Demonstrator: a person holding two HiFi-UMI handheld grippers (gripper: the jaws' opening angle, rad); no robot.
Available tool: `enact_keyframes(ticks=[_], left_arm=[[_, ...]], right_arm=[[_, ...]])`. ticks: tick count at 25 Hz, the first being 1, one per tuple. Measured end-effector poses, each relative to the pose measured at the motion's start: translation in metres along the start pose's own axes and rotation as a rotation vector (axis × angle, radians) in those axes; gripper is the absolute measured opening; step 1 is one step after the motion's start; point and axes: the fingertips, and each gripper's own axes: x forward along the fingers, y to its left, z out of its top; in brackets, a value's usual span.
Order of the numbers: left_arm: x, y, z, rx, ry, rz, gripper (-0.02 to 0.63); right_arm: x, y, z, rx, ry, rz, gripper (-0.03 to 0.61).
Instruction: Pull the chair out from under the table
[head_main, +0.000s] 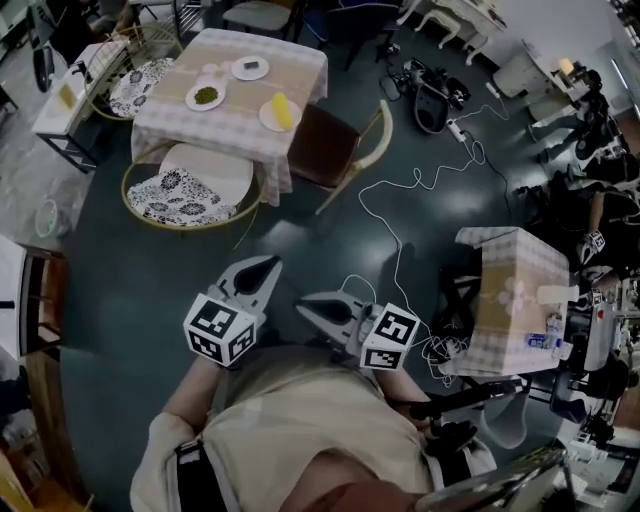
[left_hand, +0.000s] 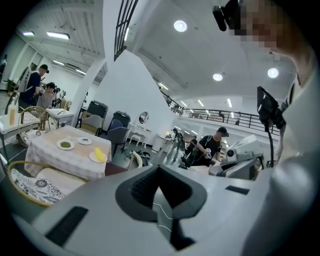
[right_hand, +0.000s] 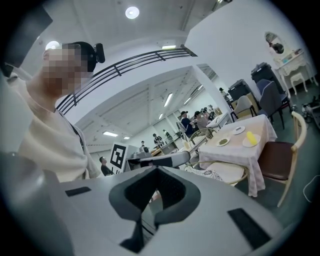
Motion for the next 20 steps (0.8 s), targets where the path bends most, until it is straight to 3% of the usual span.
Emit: enact_keyframes(ticks=[4,15,20], left_arm=[[-0.003,0.001,-0.001,-0.002,0.009,-0.035,0.008],[0.015,0.019,0.005,0.029,0.053,0.055,0.008],[0.056,-0.003,0.015,0.073,0.059,0.032,0.008]], right_arm=[[0.011,-0.001,-0.001,0.001,0.027,0.004,0.006],[0.012,-0.032,0.015,0.041,-0.036,0.017,0.007],[-0.019,-0.05,0.029,0.002,-0.067,0.013,0.006]])
